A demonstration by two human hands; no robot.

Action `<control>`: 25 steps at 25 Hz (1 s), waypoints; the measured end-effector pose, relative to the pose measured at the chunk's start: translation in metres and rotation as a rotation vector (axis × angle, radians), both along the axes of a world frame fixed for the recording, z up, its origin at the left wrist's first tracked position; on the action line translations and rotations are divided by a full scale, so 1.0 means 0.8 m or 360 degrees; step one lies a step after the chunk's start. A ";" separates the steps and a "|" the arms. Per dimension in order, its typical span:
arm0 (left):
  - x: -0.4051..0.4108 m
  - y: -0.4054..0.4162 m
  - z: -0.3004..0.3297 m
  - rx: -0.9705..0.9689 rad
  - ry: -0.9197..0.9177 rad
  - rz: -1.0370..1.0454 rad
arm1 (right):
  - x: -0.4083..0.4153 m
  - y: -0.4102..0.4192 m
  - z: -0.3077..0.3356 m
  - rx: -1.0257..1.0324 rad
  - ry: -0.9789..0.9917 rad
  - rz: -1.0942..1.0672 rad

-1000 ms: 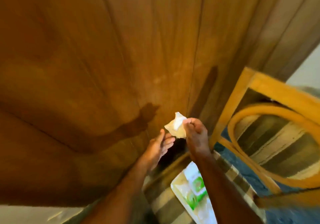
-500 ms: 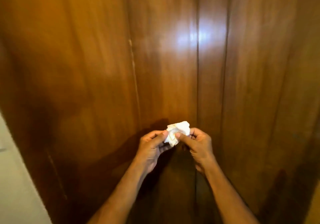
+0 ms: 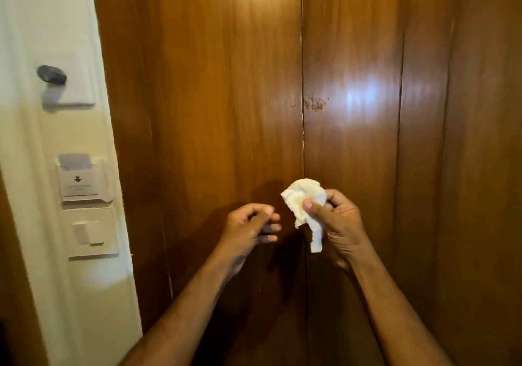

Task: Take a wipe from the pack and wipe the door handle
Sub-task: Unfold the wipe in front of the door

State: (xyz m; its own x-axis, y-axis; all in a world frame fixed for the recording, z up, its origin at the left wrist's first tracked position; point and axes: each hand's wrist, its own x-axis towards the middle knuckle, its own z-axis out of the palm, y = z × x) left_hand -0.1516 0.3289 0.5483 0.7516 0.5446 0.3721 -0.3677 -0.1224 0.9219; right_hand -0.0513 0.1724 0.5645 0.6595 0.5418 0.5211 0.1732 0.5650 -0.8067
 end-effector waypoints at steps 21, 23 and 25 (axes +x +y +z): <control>0.000 -0.026 0.035 -0.0263 -0.0267 0.0163 | 0.015 0.017 0.011 -0.0567 -0.0241 -0.0361; 0.001 -0.030 0.037 -0.0315 -0.0276 0.0232 | 0.015 0.018 0.006 -0.0605 -0.0413 -0.0458; 0.003 -0.031 0.038 -0.0324 -0.0285 0.0318 | 0.013 0.014 -0.003 -0.0520 -0.0561 -0.0512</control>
State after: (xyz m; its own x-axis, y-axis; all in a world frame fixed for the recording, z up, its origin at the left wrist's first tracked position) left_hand -0.1491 0.3039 0.5789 0.5548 0.7515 0.3569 -0.5132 -0.0285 0.8578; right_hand -0.0408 0.1836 0.5623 0.6346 0.5125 0.5784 0.5848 0.1708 -0.7930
